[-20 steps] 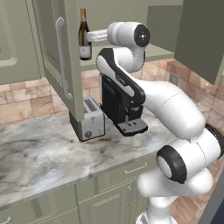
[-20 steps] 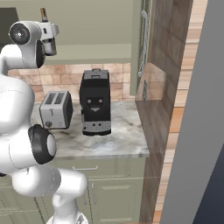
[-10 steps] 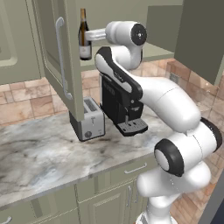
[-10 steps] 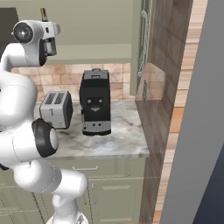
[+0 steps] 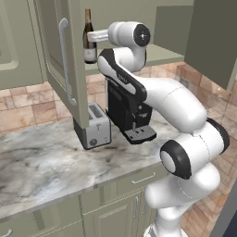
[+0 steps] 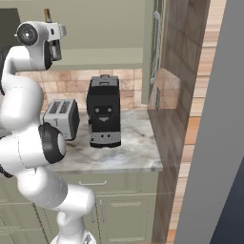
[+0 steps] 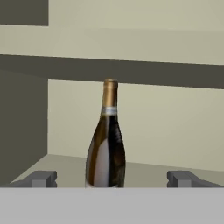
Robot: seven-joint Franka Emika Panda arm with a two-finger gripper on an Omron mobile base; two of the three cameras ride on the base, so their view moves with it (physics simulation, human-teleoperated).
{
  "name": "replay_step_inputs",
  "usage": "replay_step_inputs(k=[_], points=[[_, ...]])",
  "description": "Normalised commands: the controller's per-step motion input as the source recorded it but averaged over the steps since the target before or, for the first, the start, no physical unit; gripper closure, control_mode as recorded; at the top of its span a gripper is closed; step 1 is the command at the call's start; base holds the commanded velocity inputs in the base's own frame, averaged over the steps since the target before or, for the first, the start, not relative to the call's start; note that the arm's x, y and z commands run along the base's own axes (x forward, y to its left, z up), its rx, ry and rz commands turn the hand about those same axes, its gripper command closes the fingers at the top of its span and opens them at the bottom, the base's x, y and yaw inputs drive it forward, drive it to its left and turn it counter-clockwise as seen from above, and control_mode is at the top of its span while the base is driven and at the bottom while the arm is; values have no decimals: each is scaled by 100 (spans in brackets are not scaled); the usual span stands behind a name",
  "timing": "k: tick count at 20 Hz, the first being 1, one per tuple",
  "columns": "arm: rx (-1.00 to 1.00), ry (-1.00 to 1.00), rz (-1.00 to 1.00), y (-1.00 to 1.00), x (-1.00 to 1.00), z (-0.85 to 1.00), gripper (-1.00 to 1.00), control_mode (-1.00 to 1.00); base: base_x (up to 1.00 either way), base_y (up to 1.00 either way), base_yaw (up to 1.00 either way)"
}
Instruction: Open the cabinet directly in front. Then move the wine and the mug to the dining counter with the candle on it.
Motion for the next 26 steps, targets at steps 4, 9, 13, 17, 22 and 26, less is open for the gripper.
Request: replay_step_inputs(k=[4, 9, 13, 17, 22, 26], points=[[0, 0, 0, 2, 15, 0, -100, -100, 0, 0, 0], [0, 0, 0, 1, 12, 0, -100, -100, 0, 0, 0], [0, 0, 0, 4, 12, 0, -100, -100, 0, 0, 0], [0, 0, 0, 5, 11, 0, -100, -100, 0, 0, 0], [0, 0, 0, 11, 14, 0, -100, -100, 0, 0, 0], [0, 0, -1, 8, 17, 0, -100, -100, 0, 0, 0]])
